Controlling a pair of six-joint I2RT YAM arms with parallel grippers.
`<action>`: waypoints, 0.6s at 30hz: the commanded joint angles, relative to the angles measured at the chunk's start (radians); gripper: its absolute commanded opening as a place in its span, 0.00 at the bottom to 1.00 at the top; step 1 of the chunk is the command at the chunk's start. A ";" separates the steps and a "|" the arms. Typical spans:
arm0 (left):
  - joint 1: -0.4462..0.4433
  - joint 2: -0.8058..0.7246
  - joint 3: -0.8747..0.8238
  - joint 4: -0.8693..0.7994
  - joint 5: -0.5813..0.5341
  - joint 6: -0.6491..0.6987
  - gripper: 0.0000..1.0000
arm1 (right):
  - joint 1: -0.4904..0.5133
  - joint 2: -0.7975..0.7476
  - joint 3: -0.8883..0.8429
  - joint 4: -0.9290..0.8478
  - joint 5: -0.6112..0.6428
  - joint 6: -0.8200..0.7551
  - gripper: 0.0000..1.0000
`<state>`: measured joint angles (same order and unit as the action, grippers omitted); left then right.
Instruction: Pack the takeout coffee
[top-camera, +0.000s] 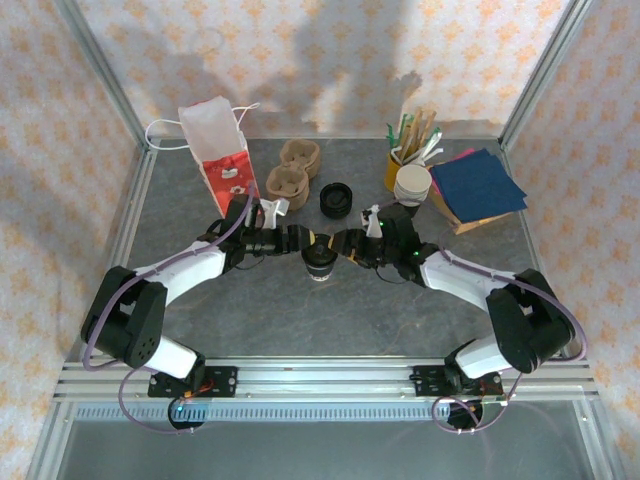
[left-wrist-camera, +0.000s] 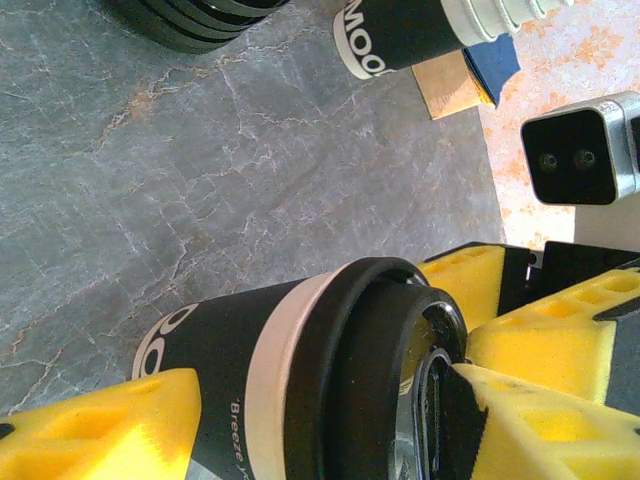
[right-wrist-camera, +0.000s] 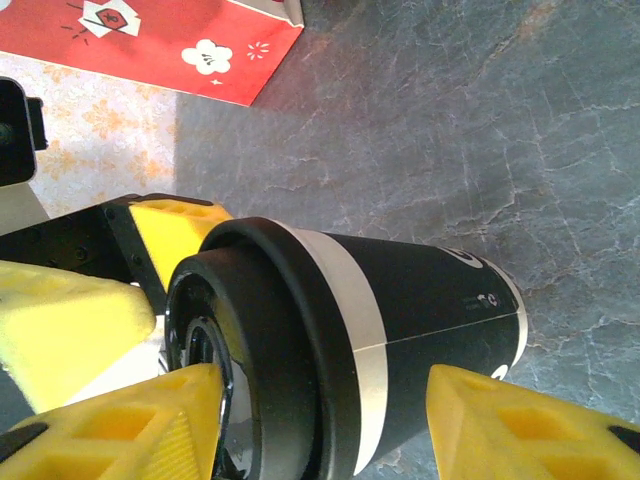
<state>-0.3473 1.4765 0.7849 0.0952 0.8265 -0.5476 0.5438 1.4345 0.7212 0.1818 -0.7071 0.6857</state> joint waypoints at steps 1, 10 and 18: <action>-0.008 0.005 0.031 0.000 -0.018 0.028 0.66 | 0.007 0.004 0.032 0.023 -0.006 -0.018 0.56; -0.008 0.019 0.021 -0.004 -0.029 0.026 0.65 | 0.007 0.019 0.050 -0.003 0.003 -0.032 0.55; -0.008 0.019 -0.002 -0.001 -0.035 0.024 0.64 | 0.007 0.031 0.049 -0.012 0.005 -0.028 0.54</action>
<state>-0.3473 1.4895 0.7845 0.0944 0.8036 -0.5476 0.5438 1.4544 0.7406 0.1764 -0.7063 0.6750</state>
